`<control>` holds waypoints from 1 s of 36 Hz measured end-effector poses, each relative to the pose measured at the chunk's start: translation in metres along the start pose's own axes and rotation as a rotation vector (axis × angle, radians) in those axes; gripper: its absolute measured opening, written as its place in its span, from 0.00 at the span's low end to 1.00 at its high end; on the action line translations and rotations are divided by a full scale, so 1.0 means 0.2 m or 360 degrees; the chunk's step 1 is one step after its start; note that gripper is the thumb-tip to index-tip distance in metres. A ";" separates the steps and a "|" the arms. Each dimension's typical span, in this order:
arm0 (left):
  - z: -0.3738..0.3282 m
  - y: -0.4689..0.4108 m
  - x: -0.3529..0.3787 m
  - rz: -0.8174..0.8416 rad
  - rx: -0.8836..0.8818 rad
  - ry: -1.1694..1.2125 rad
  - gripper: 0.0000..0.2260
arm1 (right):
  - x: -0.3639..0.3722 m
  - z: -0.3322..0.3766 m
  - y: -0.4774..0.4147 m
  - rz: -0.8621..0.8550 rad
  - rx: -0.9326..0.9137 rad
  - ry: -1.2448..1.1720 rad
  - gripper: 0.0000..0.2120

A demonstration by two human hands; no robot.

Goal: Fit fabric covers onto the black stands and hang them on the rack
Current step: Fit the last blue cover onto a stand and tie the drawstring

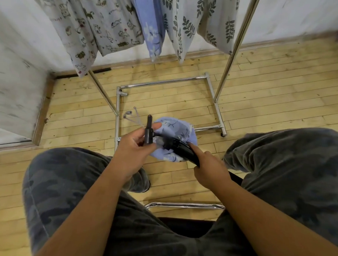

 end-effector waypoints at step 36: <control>-0.03 -0.08 -0.12 -0.0319 0.0079 -0.0289 0.23 | -0.23 0.39 -0.12 0.0742 0.0016 -0.0992 0.38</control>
Point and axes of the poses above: each hand's wrist, its own y-axis away from the middle knuckle, its own x-axis out of the palm, z = x × y, the point moved 7 cm from there along -y, towards the middle knuckle, and after that the axes turned 6 degrees about y, right-handed, at the moved point
